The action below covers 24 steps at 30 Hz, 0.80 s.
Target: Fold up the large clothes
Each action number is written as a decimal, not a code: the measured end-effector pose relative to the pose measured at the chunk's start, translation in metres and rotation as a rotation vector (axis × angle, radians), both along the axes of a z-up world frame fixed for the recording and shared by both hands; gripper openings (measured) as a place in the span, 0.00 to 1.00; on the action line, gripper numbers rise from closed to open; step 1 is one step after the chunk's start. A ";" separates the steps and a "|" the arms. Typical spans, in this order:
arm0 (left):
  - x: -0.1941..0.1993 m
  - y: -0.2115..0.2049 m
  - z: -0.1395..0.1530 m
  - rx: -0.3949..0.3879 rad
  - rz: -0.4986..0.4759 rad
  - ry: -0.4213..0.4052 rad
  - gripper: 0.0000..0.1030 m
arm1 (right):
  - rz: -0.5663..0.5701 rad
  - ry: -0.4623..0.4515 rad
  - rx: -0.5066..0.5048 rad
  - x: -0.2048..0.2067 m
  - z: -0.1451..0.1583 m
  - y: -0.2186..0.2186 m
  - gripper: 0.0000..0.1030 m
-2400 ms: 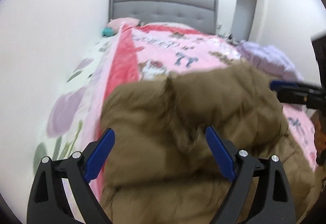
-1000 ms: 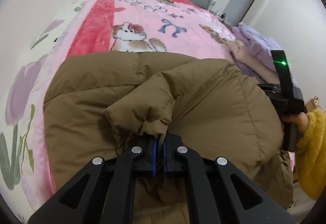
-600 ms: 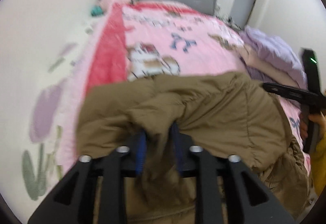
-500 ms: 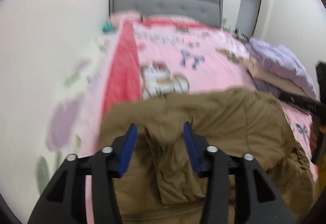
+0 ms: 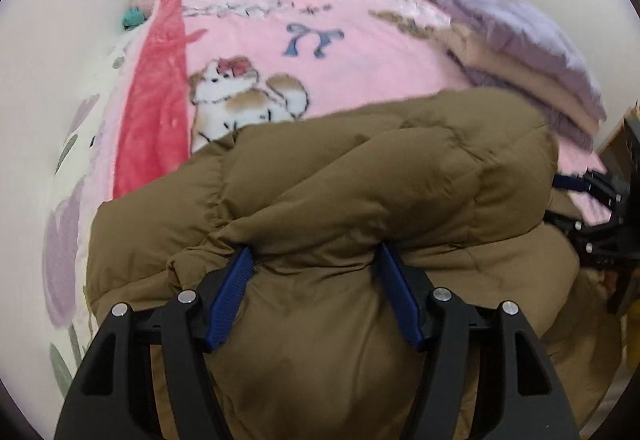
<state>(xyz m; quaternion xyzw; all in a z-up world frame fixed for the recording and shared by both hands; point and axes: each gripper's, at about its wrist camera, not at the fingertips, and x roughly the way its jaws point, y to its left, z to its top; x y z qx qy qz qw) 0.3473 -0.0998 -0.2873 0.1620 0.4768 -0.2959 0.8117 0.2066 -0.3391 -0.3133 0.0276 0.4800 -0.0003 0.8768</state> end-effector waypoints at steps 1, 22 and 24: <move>0.001 -0.003 -0.004 0.016 -0.015 -0.005 0.63 | -0.008 0.022 0.007 0.004 -0.004 -0.001 0.65; -0.067 0.034 0.017 -0.053 0.051 -0.275 0.84 | -0.108 -0.094 -0.009 -0.051 0.026 0.019 0.74; -0.095 0.060 0.034 -0.093 0.071 -0.313 0.88 | -0.138 -0.103 -0.054 -0.084 0.040 0.024 0.80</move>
